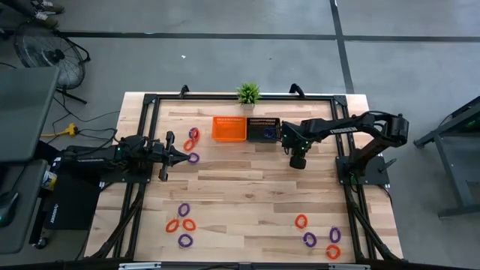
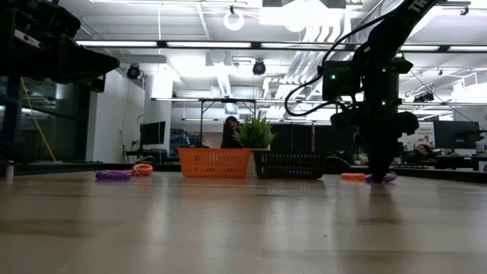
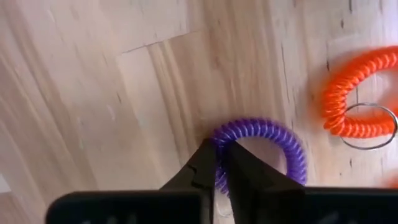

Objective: Sort spring keychains into baskets
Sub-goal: Put the purple spring keychain into the black basket

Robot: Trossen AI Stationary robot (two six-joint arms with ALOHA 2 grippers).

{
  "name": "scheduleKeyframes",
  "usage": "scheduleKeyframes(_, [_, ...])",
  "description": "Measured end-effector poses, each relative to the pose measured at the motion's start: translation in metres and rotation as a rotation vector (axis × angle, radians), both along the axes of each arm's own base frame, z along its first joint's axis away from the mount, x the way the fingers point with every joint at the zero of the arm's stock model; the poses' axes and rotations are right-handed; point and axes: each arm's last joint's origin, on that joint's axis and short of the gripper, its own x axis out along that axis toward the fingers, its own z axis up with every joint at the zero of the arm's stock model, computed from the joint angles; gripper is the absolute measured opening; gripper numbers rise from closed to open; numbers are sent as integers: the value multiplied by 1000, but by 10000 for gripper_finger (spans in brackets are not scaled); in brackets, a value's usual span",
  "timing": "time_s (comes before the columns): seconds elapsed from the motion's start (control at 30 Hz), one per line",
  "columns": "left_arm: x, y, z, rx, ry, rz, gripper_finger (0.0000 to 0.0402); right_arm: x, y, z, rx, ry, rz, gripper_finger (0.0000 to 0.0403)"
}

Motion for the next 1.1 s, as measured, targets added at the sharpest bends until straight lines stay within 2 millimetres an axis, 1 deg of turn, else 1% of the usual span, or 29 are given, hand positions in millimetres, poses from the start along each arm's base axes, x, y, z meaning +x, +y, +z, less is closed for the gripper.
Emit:
scheduleKeyframes(0.13, [0, 0, 0, 0, 0, 0, 1, -3, 1, 6, 9, -22, -61, 14])
scheduleKeyframes(0.23, [0, 0, 0, 0, 0, 0, 1, -4, 3, 15, 39, -75, -95, 16])
scheduleKeyframes(0.33, [0, 0, 0, 0, -1, 0, 1, -5, 5, 24, 76, -127, -129, 8])
scheduleKeyframes(0.43, [0, 0, 0, 0, -1, 0, 1, -6, 6, 37, 89, -173, -172, 5])
scheduleKeyframes(0.57, [0, 0, 0, 0, 0, -1, 1, -3, 4, 57, 73, -228, -185, 10])
scheduleKeyframes(0.73, [0, 0, 0, 0, 0, 0, 1, 8, -1, 87, 31, -298, -166, 10])
scheduleKeyframes(0.87, [0, 0, 0, 0, 0, 0, 1, 22, -8, 109, 1, -365, -148, 9])
scheduleKeyframes(1.0, [0, 0, 0, 0, -1, 0, 1, 38, -18, 119, -23, -381, -121, 15])
scheduleKeyframes(1.1, [0, 0, 0, 0, 0, 0, 1, 52, -28, 118, -35, -374, -111, 15])
